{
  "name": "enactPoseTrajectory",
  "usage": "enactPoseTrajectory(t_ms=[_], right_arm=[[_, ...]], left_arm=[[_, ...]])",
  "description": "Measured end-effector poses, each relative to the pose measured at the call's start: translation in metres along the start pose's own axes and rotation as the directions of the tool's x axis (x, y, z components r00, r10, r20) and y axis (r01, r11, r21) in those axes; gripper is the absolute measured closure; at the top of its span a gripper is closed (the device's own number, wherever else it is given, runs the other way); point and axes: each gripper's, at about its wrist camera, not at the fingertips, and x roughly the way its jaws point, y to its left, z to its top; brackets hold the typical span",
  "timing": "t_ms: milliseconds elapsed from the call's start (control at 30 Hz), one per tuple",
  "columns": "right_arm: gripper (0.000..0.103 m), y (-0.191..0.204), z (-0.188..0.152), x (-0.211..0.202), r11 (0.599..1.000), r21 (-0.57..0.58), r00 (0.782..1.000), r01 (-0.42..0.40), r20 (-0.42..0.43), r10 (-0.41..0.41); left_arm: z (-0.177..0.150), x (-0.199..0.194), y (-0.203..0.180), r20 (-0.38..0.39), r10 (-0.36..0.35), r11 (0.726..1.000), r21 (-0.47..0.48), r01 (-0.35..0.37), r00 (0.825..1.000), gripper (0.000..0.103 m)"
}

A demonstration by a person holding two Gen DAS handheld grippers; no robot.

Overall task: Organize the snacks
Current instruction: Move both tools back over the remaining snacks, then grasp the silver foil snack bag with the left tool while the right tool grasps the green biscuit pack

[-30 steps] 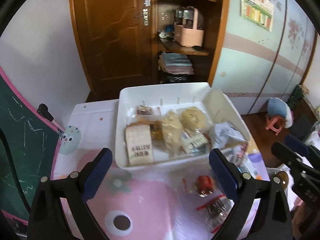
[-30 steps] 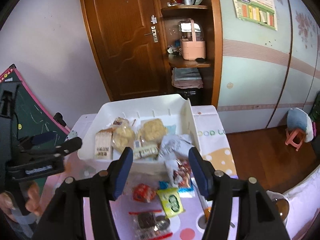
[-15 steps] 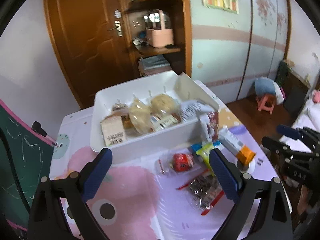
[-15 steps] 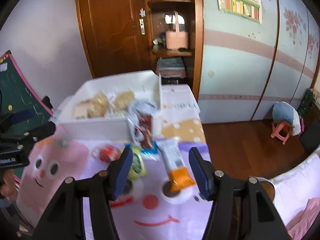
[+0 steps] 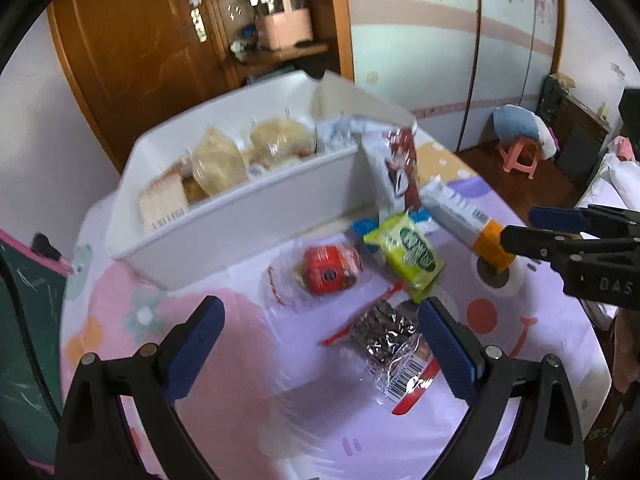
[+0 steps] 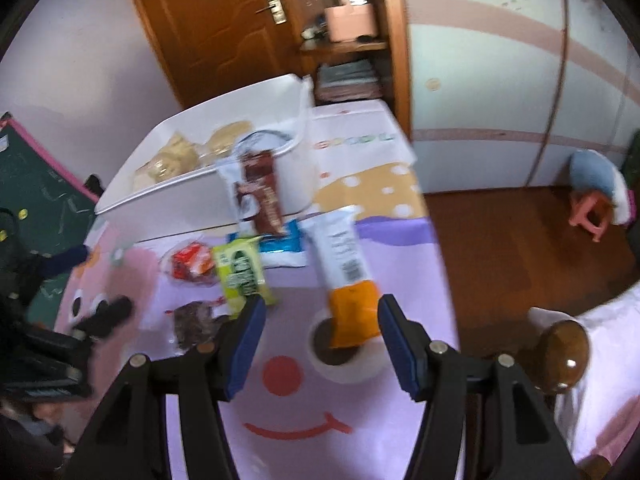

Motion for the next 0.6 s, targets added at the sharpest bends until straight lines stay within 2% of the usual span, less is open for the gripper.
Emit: enactPoseTrajectory(t_ms=[200,467,600], right_arm=[[0.044,0.031,0.013,0.037,0.996,-0.058,0.995,-0.071,-0.072,0.067],[0.044,0.057,0.026,0.075,0.991,-0.131,0.994,-0.036,-0.103,0.023],[0.045,0.062,0.023,0.09,0.988,-0.154,0.989,-0.007,-0.147,-0.016]], left_arm=[[-0.016,0.024,0.003,-0.073,-0.013,0.999,-0.048,0.01,0.997,0.006],[-0.028,0.03,0.006,-0.101,-0.016,0.998,-0.06,0.01,0.995,0.006],[-0.027,0.033,0.006,-0.109,-0.019,0.998,-0.06,0.013,0.994,0.006]])
